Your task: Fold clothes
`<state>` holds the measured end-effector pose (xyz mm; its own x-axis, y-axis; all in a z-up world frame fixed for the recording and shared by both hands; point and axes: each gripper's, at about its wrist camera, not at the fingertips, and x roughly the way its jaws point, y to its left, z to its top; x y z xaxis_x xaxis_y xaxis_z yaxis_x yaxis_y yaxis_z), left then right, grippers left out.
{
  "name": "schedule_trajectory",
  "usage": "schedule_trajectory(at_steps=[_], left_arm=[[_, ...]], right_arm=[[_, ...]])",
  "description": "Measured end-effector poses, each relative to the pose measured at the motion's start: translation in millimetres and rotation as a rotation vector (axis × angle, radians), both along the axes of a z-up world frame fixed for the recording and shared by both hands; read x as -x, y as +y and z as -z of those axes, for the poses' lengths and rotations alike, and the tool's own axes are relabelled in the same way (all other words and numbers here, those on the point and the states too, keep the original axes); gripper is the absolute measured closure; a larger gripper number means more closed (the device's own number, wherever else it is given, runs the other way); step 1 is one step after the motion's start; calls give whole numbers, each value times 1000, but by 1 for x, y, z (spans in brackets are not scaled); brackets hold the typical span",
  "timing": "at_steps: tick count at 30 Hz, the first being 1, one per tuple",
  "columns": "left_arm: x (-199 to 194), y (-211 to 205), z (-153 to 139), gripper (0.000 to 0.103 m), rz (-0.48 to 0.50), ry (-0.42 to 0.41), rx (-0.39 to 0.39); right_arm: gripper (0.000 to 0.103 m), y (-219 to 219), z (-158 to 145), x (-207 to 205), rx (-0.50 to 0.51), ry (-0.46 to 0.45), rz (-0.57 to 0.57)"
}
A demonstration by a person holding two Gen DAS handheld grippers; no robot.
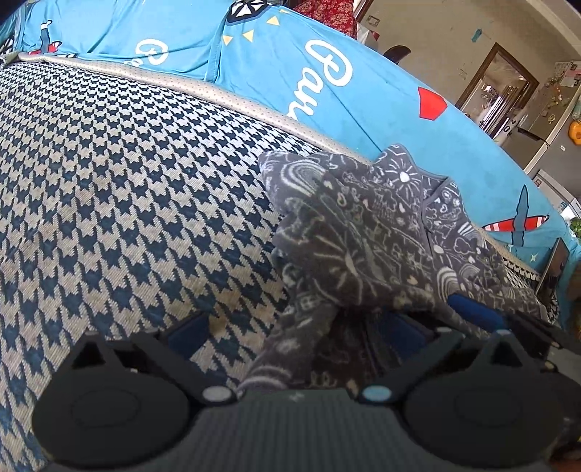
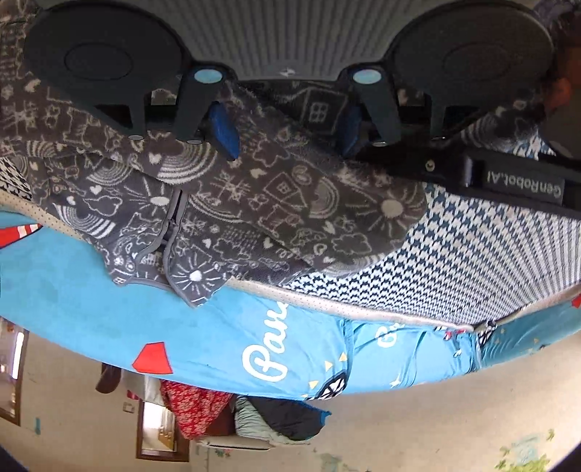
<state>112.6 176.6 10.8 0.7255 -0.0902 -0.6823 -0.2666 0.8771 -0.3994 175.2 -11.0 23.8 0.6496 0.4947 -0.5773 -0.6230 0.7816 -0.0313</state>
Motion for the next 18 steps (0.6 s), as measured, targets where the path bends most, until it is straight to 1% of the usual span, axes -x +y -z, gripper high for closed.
schedule_trajectory(at_steps=[5, 6, 8, 11, 15, 18], left_arm=[[-2, 1, 2, 0, -30, -16, 16], [-3, 1, 2, 0, -32, -18, 14], [-4, 0, 3, 0, -36, -24, 8], [-7, 0, 4, 0, -45, -32, 4], [-12, -1, 5, 0, -59, -44, -3], [-12, -2, 4, 0, -88, -51, -27]], right_arm=[[47, -5, -5, -2, -35, -28, 64], [50, -6, -6, -3, -46, -29, 75], [53, -9, -8, -5, -70, -26, 89], [58, -10, -9, -5, -68, -42, 110], [58, -12, -9, -6, -73, -44, 126], [59, -16, -11, -7, -100, -34, 141]])
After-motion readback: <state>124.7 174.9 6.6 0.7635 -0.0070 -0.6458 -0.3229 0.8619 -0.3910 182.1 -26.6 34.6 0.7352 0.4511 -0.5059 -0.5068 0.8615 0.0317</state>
